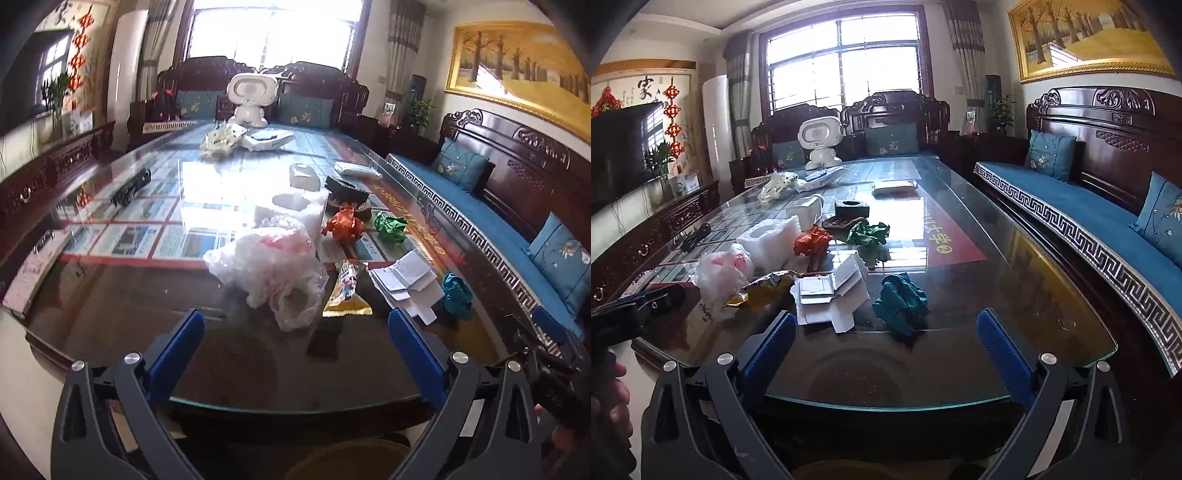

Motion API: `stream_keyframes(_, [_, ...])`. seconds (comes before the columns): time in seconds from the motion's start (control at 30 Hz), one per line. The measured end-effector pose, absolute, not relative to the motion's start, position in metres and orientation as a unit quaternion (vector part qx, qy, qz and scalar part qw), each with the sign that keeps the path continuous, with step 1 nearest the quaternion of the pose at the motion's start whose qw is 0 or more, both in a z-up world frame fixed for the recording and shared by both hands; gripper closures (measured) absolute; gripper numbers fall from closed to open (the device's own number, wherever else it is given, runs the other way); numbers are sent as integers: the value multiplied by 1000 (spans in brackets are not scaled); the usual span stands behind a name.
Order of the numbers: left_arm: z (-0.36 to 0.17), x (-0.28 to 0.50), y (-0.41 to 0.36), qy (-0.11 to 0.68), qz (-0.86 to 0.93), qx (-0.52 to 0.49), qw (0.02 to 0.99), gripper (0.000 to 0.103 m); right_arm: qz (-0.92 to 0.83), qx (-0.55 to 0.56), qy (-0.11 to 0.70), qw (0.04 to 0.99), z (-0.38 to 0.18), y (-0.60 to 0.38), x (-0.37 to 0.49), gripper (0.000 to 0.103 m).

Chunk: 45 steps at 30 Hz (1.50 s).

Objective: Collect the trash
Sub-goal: 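Grasp the teal cloth with the right tool while the left tool grasps the snack wrapper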

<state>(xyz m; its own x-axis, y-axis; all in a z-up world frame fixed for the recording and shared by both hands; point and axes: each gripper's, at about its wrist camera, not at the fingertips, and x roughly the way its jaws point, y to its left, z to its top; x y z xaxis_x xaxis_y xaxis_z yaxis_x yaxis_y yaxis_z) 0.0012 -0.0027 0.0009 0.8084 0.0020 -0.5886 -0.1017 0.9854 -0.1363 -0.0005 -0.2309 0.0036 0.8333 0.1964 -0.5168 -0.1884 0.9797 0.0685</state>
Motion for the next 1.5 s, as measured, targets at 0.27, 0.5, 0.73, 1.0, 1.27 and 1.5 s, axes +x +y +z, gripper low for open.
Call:
stream_keyframes(0.27, [-3, 24, -24, 313, -18, -68, 947, 4, 112, 2, 289, 951, -3, -232, 15, 23])
stream_keyframes(0.5, [-5, 31, -39, 317, -13, -55, 947, 4, 116, 6, 289, 950, -3, -236, 19, 25])
stream_keyframes(0.73, [-3, 30, -28, 341, -9, -66, 938, 4, 118, 4, 299, 947, -5, -242, 31, 25])
stream_keyframes(1.0, [-7, 34, -25, 336, -22, -87, 938, 4, 121, -6, 332, 935, -17, -246, 70, 29])
stream_keyframes(1.27, [-12, 42, -29, 337, -27, -72, 938, 4, 130, -23, 363, 923, -35, -233, 95, 29])
stream_keyframes(1.5, [-16, 46, -31, 342, -24, -67, 937, 4, 140, -40, 383, 912, -48, -228, 103, 57])
